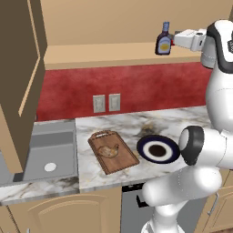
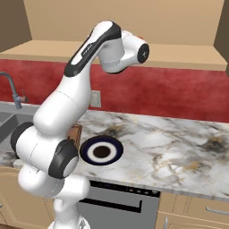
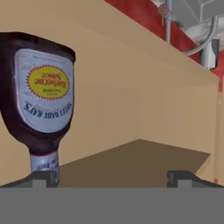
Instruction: Pick the chicken drumstick from the plate and place it on the cutting board. Then pick the condiment bottle from the cabinet and place it next to the cutting board.
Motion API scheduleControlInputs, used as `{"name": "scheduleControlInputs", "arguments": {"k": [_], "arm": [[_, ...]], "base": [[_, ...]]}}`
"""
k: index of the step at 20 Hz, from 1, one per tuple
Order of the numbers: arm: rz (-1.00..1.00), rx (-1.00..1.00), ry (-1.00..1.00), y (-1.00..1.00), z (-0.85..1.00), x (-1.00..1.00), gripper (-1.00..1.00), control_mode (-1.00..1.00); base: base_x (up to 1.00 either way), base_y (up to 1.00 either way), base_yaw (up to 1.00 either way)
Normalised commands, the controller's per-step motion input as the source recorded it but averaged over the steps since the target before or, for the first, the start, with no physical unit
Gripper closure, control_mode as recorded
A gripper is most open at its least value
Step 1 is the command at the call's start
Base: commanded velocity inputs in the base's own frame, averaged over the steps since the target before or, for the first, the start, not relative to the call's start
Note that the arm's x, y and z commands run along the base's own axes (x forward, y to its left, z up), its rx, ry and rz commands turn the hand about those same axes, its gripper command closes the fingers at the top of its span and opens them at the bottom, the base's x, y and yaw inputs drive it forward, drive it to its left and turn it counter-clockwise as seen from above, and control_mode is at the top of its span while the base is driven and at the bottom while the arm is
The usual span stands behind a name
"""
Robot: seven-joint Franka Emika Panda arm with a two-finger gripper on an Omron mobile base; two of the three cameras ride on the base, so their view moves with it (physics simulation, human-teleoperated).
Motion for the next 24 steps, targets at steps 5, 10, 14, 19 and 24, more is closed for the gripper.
{"name": "scheduleControlInputs", "arguments": {"k": [5,10,14,19,24], "arm": [[0.0,0.01,0.0,0.0,0.0,0.18,-1.0,-1.0],[0.0,0.01,-0.01,0.0,0.0,0.15,-1.0,-1.0],[0.0,0.0,-0.02,0.0,0.0,0.06,-1.0,-1.0],[0.0,0.0,-0.03,0.0,0.0,0.0,-1.0,-1.0],[0.0,0.0,-0.04,0.0,0.02,0.0,-1.0,-1.0]], "base": [[0.0,0.0,0.0],[0.0,0.0,0.0],[0.0,0.0,0.0],[0.0,0.0,0.0],[0.0,0.0,0.0]]}}
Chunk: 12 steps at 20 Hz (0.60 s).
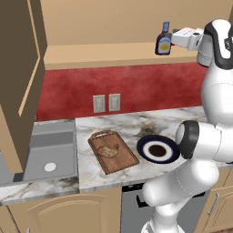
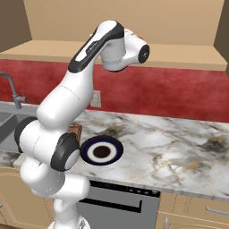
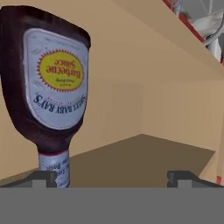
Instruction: Pick the chicken drumstick from the plate and place it on the cutting board. Then pick the condiment bottle from the cabinet and place it next to the cutting board.
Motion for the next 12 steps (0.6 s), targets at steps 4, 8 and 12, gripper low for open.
{"name": "scheduleControlInputs", "arguments": {"k": [4,8,12], "arm": [[0.0,0.0,-0.05,0.0,0.0,0.0,-1.0,-1.0],[0.0,0.0,-0.06,0.0,0.0,0.0,-1.0,-1.0],[0.0,0.0,-0.05,0.0,0.0,0.0,-1.0,-1.0]], "base": [[0.0,0.0,0.0],[0.0,0.0,0.0],[0.0,0.0,0.0]]}}
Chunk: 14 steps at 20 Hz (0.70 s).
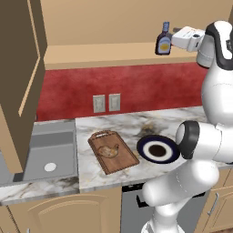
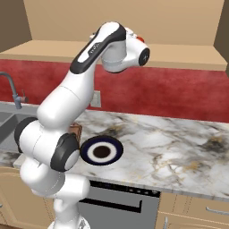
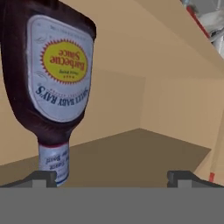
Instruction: Pick the chicken drumstick from the plate and place it on the cutting board. Then pick the condiment bottle from the cabinet and place it next to the cutting board.
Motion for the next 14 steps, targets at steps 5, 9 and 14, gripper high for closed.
{"name": "scheduleControlInputs", "arguments": {"k": [5,9,14], "arm": [[0.0,0.0,-0.04,0.0,0.0,0.1,-1.0,-1.0],[0.0,0.0,-0.01,0.0,0.0,0.24,-1.0,-1.0],[0.0,0.0,0.0,-0.01,0.0,0.16,-1.0,-1.0]], "base": [[0.0,0.0,0.0],[0.0,0.0,0.0],[0.0,0.0,0.0]]}}
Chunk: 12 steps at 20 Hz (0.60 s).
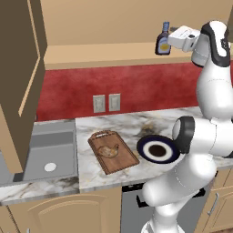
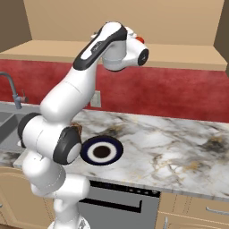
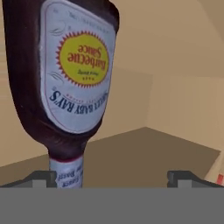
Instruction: Pick the chicken drumstick from the plate and place it on the cutting board. Then pick the condiment bottle from the cabinet and place it next to the cutting board.
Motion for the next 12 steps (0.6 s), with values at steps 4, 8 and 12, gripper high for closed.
{"name": "scheduleControlInputs", "arguments": {"k": [4,8,12], "arm": [[0.0,0.0,0.0,-0.07,0.0,0.1,-1.0,-1.0],[0.0,0.0,0.0,-0.13,0.0,0.09,-1.0,-1.0],[0.0,0.0,0.0,-0.1,0.0,0.1,-1.0,-1.0]], "base": [[0.0,0.0,0.0],[0.0,0.0,0.0],[0.0,0.0,0.0]]}}
